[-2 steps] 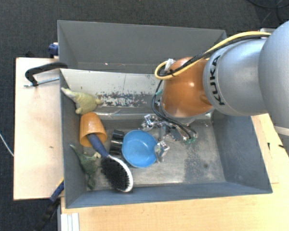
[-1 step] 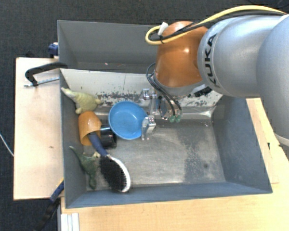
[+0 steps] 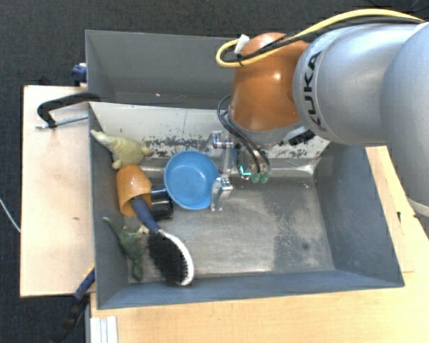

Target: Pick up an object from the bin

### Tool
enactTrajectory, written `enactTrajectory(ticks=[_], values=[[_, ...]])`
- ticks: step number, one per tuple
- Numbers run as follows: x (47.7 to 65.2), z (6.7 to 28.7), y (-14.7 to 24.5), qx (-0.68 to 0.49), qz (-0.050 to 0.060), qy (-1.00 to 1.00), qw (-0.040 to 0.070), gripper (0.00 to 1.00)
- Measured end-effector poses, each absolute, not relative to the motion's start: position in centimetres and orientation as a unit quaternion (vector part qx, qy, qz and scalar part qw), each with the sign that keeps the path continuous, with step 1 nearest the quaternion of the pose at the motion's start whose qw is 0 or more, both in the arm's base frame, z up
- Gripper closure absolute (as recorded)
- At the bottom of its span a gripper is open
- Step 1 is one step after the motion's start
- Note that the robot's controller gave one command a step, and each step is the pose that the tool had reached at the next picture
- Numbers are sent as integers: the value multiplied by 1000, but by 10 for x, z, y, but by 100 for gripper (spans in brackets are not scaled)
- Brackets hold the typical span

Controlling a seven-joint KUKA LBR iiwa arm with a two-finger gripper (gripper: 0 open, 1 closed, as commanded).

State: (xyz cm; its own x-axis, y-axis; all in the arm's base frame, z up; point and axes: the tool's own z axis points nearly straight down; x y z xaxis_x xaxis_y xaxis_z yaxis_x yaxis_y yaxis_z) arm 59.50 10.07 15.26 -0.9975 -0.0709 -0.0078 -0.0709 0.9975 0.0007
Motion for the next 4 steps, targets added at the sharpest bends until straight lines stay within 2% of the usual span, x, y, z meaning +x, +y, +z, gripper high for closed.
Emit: enactTrajectory(ticks=[1, 2, 3, 4], values=[[565, 71, 118, 44, 1, 999, 3, 0], [548, 135, 129, 150, 1, 989, 3, 0], [514, 82, 147, 42, -7, 999, 6, 0], [514, 81, 148, 34, -8, 999, 4, 0]])
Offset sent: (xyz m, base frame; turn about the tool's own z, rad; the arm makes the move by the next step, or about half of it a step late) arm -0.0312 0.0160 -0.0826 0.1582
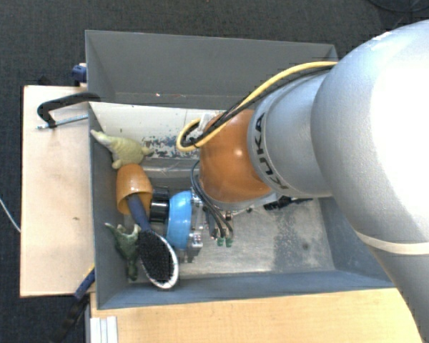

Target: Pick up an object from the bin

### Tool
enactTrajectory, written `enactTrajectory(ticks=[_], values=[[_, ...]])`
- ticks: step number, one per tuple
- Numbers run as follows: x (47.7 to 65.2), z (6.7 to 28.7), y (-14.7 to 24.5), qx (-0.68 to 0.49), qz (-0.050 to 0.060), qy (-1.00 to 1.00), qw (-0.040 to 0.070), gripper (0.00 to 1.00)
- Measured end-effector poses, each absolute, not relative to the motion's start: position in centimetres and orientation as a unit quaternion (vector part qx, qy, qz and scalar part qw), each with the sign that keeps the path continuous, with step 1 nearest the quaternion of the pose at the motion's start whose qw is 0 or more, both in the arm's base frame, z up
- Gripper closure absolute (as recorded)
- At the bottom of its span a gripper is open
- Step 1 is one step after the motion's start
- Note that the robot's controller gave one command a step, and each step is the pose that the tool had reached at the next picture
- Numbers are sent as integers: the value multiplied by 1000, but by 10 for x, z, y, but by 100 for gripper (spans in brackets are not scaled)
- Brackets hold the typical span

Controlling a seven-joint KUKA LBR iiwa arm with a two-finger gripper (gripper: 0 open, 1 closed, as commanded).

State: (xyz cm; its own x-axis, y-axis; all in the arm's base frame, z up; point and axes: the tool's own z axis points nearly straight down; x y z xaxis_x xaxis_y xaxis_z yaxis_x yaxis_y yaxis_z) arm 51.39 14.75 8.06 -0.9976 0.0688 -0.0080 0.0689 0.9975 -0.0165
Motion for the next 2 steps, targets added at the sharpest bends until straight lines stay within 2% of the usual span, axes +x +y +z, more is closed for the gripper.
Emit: enactTrajectory(ticks=[1, 2], values=[[526, 78, 152, 50, -11, 999, 0, 0], [539, 76, 172, 127, -5, 992, 3, 0]])
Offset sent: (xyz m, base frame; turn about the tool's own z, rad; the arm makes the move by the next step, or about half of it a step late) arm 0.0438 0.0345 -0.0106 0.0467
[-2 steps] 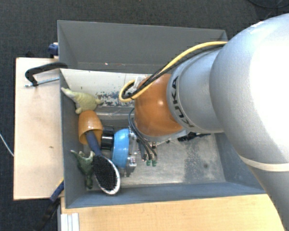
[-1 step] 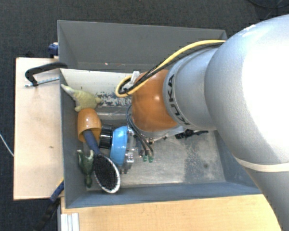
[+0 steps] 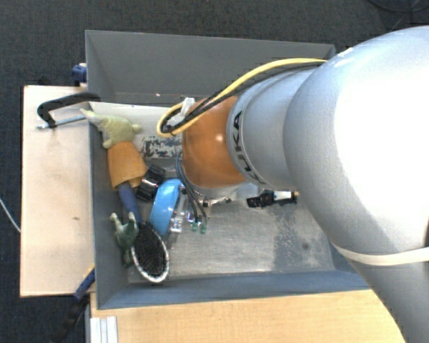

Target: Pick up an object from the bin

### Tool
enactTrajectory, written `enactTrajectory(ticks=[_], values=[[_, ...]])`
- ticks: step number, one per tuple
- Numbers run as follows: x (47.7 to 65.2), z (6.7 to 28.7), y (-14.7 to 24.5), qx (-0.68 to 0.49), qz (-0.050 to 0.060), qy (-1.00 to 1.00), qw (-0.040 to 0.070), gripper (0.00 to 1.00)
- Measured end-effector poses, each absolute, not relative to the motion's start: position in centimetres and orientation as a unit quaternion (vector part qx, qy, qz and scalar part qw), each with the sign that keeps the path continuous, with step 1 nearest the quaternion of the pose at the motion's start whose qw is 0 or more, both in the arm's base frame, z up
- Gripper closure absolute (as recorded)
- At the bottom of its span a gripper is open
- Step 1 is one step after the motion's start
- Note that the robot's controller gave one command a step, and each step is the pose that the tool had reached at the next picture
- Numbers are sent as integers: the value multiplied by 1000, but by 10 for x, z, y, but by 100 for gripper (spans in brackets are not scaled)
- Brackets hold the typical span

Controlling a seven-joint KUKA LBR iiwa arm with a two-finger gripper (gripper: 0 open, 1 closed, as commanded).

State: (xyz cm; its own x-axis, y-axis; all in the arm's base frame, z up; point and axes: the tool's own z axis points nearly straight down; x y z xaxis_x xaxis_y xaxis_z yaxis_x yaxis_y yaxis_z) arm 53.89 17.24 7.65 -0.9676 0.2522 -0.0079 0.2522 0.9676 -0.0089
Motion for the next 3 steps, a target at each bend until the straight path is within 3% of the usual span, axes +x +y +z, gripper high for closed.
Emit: enactTrajectory(ticks=[1, 2, 3], values=[[576, 107, 202, 139, -9, 990, -3, 0], [558, 84, 211, 122, -8, 992, 2, 0], [556, 85, 217, 119, -4, 993, 0, 100]])
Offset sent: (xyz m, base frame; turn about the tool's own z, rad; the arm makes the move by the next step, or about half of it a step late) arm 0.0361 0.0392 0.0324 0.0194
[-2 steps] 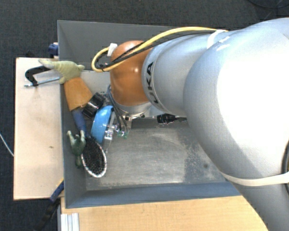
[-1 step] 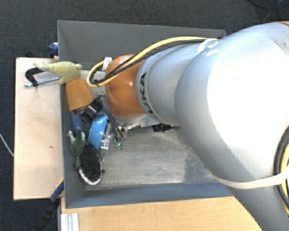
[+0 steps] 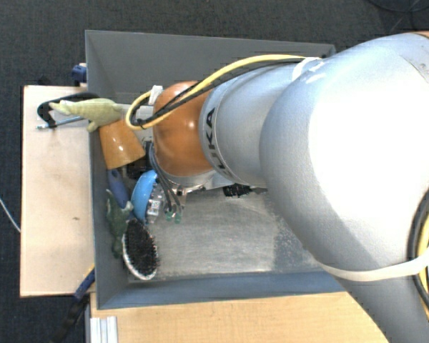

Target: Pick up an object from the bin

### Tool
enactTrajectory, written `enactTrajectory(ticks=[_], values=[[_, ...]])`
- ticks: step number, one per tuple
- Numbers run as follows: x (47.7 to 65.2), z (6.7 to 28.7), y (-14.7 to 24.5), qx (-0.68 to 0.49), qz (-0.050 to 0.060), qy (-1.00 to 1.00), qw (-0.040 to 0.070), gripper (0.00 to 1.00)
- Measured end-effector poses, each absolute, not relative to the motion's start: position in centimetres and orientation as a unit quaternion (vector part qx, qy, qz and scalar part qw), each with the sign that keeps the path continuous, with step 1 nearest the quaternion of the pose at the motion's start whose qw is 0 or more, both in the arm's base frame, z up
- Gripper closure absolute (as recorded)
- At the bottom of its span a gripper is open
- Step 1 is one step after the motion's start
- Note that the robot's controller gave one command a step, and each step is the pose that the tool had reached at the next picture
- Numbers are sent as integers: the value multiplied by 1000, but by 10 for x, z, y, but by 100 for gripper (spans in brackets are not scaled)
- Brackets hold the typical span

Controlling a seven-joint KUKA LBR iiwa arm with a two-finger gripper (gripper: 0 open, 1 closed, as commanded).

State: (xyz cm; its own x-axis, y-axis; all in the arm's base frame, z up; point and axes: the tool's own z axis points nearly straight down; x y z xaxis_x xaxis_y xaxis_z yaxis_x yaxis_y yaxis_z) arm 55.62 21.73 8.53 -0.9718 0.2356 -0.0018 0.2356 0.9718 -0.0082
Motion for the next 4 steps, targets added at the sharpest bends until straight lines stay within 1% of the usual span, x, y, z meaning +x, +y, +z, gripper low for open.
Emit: enactTrajectory(ticks=[1, 2, 3, 4], values=[[569, 149, 222, 127, 3, 992, 6, 100], [566, 144, 222, 126, 1, 992, 0, 0], [573, 142, 173, 250, 0, 968, 0, 0], [588, 73, 131, 136, 1, 991, 2, 0]])
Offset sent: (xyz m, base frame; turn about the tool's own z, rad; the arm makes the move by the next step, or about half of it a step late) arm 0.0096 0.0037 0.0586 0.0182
